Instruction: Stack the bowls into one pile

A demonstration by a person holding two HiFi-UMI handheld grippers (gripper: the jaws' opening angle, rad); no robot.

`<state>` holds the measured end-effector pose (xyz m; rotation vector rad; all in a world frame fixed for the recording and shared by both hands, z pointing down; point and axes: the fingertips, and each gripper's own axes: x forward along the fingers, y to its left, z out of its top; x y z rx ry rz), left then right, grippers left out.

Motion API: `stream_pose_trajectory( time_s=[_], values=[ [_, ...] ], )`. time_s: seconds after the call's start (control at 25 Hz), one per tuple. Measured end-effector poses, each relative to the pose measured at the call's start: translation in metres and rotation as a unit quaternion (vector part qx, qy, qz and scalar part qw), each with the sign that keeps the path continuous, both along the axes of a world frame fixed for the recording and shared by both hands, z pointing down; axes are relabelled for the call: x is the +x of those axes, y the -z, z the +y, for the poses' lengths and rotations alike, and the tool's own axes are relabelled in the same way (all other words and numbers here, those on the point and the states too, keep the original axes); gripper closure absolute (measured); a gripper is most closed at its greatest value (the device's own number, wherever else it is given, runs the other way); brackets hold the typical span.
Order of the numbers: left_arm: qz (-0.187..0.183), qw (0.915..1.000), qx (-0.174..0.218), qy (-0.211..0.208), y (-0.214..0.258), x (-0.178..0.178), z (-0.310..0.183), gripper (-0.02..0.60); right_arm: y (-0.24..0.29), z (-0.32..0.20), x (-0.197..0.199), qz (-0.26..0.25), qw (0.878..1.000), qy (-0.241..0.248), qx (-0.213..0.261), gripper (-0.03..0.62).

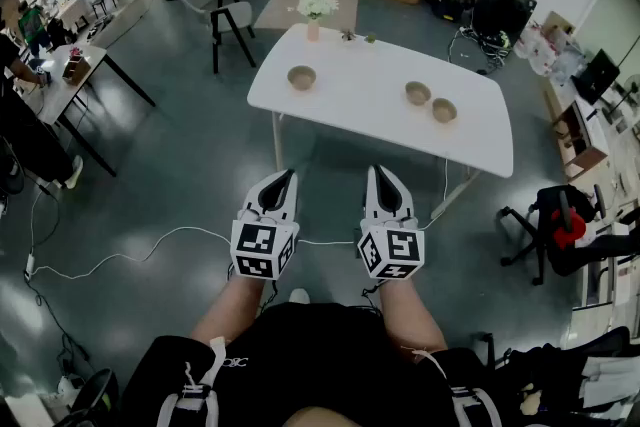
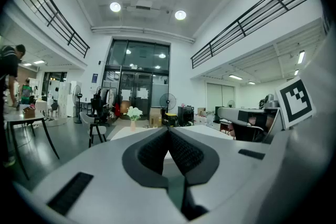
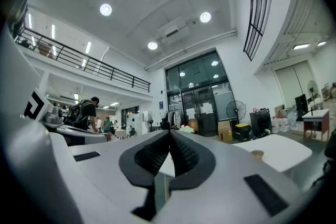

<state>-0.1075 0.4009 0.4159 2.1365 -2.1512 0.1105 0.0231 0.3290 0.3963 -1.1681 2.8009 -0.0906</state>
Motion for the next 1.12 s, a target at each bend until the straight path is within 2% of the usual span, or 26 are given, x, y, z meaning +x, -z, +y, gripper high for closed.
stream_pose_trajectory(
  time_s=[0.56, 1.12],
  values=[
    [0.005, 1.0000, 0.005, -0.001, 0.005, -0.023, -0.016, 0.569, 0.003, -0.012, -0.026, 0.005, 1.000, 0.007, 0.005, 0.579],
    [-0.005, 0.9999, -0.001, -0.016, -0.008, -0.080, -0.018, 0.569, -0.011, -0.013, -0.087, 0.005, 1.000, -0.001, -0.002, 0.580]
  ],
)
